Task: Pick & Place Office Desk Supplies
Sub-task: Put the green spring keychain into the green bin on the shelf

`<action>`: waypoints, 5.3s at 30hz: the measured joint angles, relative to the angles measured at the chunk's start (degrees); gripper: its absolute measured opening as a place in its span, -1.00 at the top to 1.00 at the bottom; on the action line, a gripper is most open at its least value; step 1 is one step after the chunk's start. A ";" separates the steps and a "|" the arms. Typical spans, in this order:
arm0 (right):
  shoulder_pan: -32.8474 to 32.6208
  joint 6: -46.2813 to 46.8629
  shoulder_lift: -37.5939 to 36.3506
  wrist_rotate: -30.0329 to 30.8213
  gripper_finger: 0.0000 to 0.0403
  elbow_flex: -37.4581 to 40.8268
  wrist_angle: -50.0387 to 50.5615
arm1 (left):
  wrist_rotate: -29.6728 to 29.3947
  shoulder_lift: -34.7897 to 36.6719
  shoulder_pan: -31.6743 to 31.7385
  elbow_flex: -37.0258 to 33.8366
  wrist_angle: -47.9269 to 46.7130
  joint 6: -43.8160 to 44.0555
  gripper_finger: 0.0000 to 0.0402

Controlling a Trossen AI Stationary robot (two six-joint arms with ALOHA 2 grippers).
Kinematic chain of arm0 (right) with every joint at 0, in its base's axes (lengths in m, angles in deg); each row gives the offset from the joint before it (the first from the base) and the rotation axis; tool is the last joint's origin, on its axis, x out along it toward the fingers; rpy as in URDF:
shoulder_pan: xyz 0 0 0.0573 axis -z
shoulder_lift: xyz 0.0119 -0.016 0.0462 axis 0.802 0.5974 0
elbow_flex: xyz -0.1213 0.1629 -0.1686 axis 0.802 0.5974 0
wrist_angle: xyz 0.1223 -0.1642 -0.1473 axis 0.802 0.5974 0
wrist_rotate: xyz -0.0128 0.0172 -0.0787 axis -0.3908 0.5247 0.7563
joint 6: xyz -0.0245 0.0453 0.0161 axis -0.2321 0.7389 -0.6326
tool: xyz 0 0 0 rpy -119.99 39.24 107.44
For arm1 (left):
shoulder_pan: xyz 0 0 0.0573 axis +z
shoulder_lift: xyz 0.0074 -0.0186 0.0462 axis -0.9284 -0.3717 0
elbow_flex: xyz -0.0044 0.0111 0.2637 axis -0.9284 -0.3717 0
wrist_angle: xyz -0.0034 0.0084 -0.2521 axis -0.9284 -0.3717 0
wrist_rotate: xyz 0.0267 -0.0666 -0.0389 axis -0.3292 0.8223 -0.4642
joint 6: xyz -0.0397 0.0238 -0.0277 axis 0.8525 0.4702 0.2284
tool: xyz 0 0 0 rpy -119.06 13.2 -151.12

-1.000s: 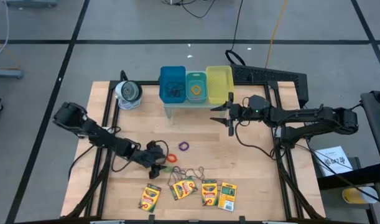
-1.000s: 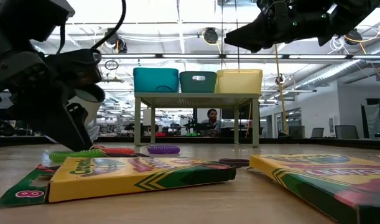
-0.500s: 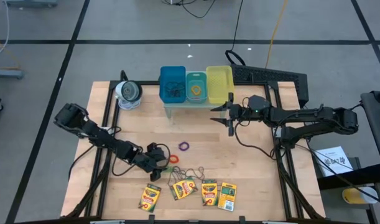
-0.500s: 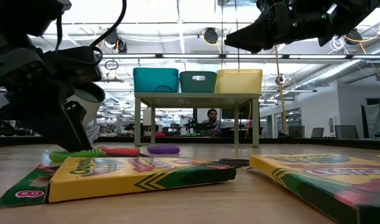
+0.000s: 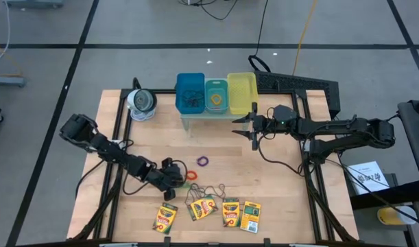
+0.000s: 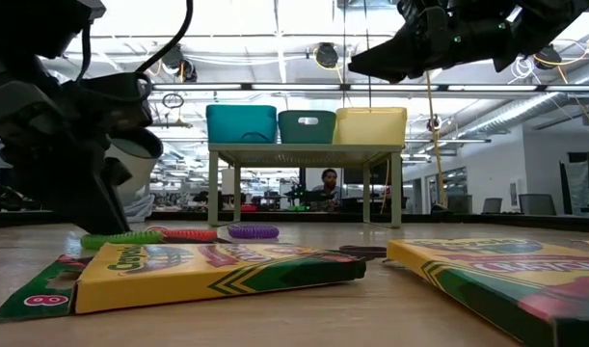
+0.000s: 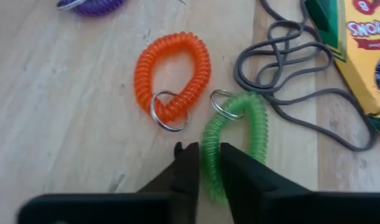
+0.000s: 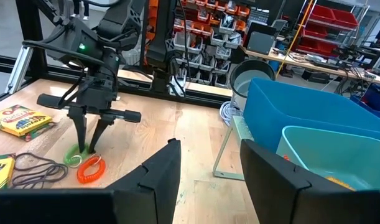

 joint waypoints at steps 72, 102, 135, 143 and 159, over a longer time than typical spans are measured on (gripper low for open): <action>-4.96 28.81 23.41 -6.32 -0.08 -0.22 -30.29 | -8.02 8.76 20.67 13.79 24.97 -67.30 0.87; -4.98 25.64 23.82 -6.25 0.93 -0.20 -31.69 | -11.34 8.79 20.65 13.77 28.40 -59.41 0.63; 3.00 17.36 23.19 -13.79 0.95 -18.29 -3.91 | -31.31 40.61 19.98 -1.66 7.06 -31.92 -0.11; 10.04 13.03 23.21 -13.29 0.95 -24.67 3.06 | -35.87 42.07 19.98 -13.93 22.40 -26.18 -0.09; 20.28 15.21 23.21 -7.48 0.93 -24.96 6.14 | -35.78 42.07 19.98 -15.61 23.88 -23.58 -0.09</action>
